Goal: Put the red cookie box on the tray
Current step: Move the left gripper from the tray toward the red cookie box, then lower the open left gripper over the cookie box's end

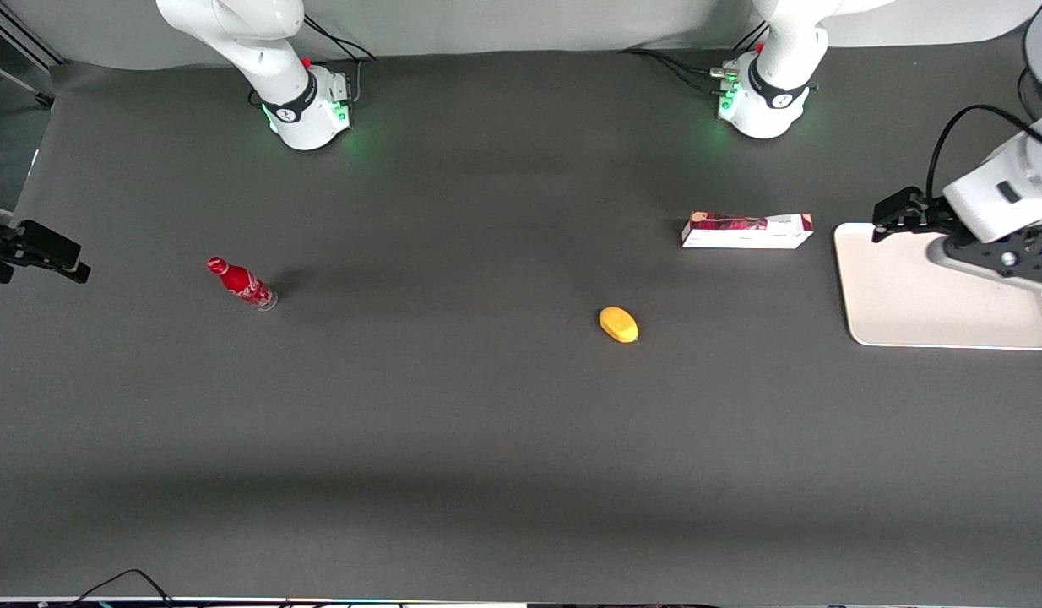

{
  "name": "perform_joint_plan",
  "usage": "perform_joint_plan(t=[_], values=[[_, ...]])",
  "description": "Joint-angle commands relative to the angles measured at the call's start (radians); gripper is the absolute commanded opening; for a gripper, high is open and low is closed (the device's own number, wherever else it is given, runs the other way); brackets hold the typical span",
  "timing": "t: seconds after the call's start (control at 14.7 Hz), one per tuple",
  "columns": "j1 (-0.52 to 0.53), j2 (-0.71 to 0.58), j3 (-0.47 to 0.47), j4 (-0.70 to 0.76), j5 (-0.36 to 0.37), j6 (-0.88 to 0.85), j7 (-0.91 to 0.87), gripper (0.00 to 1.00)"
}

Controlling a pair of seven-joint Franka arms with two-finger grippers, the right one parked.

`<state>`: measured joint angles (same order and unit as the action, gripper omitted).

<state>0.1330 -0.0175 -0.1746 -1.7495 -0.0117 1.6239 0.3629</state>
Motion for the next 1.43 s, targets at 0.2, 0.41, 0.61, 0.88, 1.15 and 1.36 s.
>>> perform_joint_plan(t=[0.2,0.41,0.61,0.88,1.15,1.36], values=[[0.011,-0.082,-0.071,-0.207,0.036,0.077,0.480,1.00],[0.010,-0.163,-0.106,-0.397,0.033,0.175,0.605,1.00],[0.010,-0.274,-0.144,-0.588,0.020,0.276,0.680,1.00],[0.011,-0.355,-0.132,-0.802,-0.100,0.426,0.923,1.00],[0.010,-0.371,-0.132,-0.979,-0.204,0.629,1.077,1.00],[0.002,-0.369,-0.166,-1.065,-0.244,0.753,1.110,1.00]])
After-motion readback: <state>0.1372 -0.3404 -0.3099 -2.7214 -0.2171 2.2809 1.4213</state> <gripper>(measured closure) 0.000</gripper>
